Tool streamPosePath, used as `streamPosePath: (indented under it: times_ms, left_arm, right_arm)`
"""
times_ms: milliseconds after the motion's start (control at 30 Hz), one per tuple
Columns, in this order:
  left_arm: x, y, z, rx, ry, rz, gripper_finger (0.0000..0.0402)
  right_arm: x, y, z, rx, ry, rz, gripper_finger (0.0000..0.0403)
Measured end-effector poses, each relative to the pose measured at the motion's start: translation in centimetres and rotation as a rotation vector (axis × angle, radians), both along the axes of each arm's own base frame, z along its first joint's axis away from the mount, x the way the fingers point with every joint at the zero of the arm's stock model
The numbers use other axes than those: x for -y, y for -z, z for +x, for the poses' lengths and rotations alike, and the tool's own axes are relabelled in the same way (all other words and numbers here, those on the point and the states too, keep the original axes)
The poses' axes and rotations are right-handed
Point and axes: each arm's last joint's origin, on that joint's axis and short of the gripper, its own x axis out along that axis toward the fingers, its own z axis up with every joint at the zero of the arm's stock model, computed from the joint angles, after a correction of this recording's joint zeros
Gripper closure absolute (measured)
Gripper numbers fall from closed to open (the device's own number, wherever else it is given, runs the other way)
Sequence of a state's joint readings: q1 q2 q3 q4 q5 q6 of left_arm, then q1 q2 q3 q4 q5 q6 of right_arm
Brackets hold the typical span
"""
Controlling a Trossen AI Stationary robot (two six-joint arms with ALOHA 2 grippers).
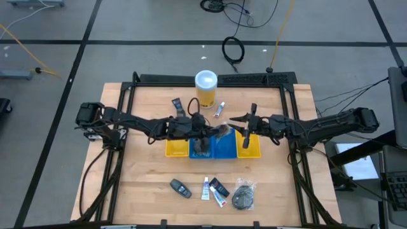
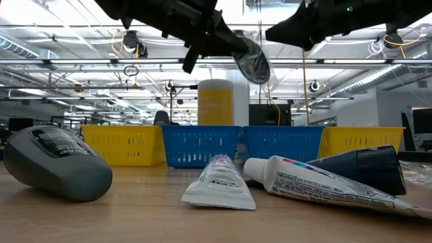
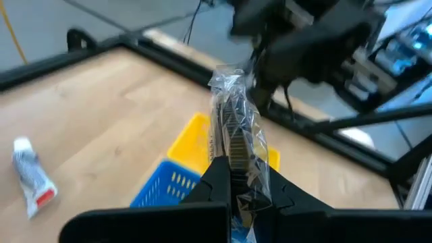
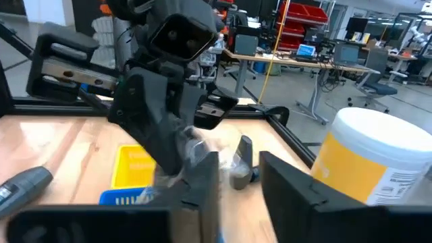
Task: Pick & Place Travel size toiletries
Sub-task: Put the black comb into the left blue bin
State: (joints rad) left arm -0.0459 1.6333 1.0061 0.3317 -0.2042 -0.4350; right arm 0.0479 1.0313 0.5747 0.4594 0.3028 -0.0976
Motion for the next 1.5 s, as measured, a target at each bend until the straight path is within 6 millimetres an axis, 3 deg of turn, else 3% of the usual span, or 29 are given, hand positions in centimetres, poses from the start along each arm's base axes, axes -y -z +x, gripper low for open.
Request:
streamPosePath:
  times_ms: [167, 367, 667, 900, 1500]
  left_arm:
    - [0.6, 0.9, -0.3, -0.091, 0.025, -0.032, 0.0391]
    - [1.6, 1.8, -1.3, -0.240, 0.018, -0.089, 0.0391]
    - [2.6, 0.3, -4.0, -0.352, 0.026, -0.076, 0.0391]
    - [2.3, 0.3, -4.5, -0.390, 0.002, -0.069, 0.0391]
    - [-0.1, 3.3, -4.9, -0.383, -0.004, -0.162, 0.0391]
  right_arm:
    - [0.2, 0.1, -0.2, -0.026, 0.070, -0.009, 0.0255]
    - [0.4, 0.4, -0.8, -0.078, 0.124, 0.010, 0.0243]
    - [0.4, 0.5, -1.3, -0.106, 0.123, 0.011, 0.0254]
    - [0.4, 1.0, -1.3, -0.142, 0.130, 0.064, 0.0251]
    - [0.4, 1.2, -1.4, -0.156, 0.134, 0.084, 0.0250]
